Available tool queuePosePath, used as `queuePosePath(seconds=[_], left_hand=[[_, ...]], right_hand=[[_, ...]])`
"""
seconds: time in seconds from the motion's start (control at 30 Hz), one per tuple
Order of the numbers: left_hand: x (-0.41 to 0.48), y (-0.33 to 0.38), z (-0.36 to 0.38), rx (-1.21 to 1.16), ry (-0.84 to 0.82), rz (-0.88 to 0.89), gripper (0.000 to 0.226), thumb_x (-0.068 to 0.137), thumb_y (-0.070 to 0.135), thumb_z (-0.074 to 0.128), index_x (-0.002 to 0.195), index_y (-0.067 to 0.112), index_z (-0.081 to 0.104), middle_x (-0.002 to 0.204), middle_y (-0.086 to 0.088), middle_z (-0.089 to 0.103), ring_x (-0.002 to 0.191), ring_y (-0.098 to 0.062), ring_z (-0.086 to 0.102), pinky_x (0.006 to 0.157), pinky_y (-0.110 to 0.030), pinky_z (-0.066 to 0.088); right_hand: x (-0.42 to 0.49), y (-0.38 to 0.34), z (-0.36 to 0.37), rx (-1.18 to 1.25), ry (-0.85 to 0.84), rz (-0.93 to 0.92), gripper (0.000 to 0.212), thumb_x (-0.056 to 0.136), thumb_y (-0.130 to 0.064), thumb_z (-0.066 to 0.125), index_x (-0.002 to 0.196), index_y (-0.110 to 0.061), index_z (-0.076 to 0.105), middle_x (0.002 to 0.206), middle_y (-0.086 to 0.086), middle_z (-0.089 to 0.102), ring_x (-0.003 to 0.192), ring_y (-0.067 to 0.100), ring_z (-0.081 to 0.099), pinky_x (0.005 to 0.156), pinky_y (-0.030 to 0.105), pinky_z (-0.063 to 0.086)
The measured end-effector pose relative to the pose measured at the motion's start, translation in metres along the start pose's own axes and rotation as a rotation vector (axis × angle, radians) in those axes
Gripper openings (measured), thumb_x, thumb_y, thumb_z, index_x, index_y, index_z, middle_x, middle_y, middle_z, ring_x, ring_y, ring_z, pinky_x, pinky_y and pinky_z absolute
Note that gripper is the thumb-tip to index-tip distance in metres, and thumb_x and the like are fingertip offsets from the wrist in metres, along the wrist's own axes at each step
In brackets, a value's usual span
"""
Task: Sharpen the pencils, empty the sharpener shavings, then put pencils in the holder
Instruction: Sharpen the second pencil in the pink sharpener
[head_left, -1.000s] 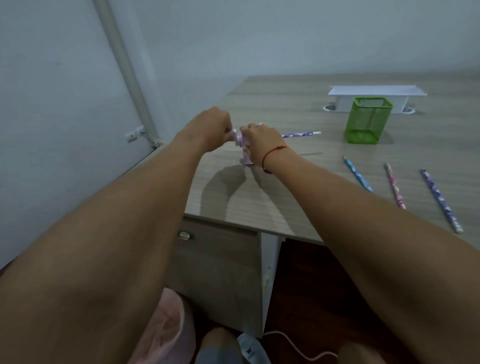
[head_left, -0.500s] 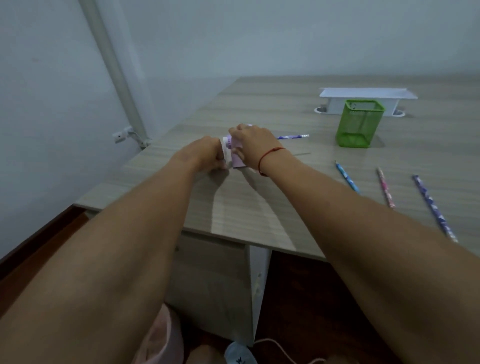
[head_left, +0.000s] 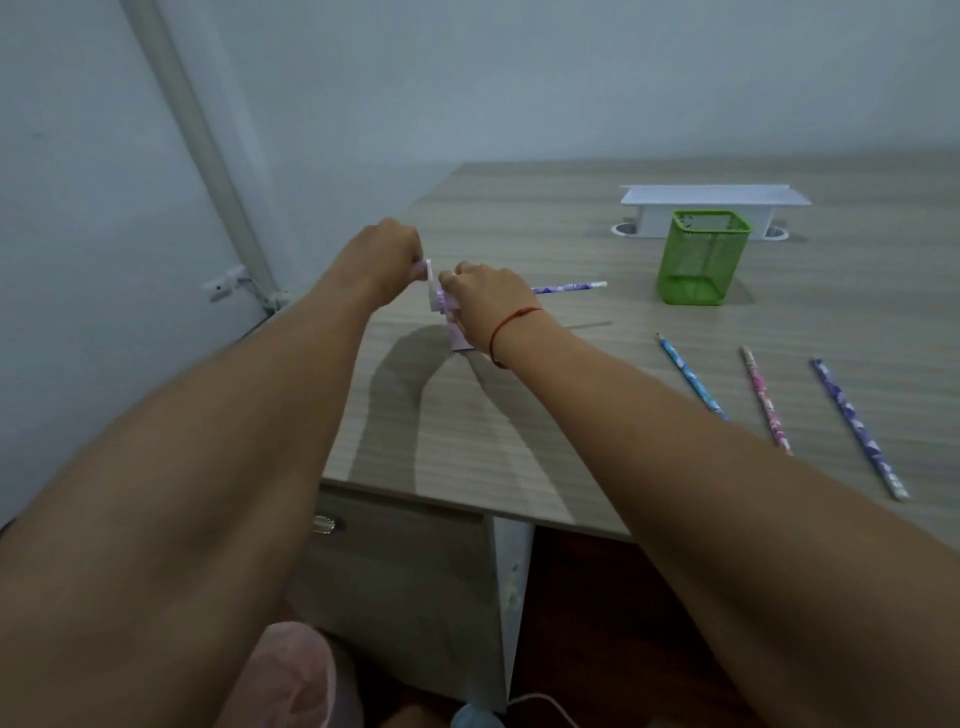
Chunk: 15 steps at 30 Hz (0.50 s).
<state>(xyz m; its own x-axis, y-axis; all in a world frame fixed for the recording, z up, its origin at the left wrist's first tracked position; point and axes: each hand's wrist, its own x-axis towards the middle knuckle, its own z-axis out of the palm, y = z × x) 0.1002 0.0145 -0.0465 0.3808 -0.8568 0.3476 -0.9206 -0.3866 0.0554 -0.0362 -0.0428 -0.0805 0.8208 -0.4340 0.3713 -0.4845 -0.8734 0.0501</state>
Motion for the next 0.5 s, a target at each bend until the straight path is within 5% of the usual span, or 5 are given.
queuePosePath(seconds=[0.5], left_hand=[[-0.052, 0.014, 0.005, -0.038, -0.164, 0.038, 0.022, 0.084, 0.02, 0.065, 0.076, -0.001, 0.071, 0.066, -0.02, 0.06, 0.063, -0.032, 0.053, 0.063, -0.036, 0.042]], right_hand=[[-0.006, 0.0, -0.007, 0.035, -0.047, -0.004, 0.03, 0.092, -0.017, 0.053, 0.121, -0.01, 0.056, 0.127, 0.013, 0.056, 0.117, 0.034, 0.056, 0.092, 0.038, 0.044]])
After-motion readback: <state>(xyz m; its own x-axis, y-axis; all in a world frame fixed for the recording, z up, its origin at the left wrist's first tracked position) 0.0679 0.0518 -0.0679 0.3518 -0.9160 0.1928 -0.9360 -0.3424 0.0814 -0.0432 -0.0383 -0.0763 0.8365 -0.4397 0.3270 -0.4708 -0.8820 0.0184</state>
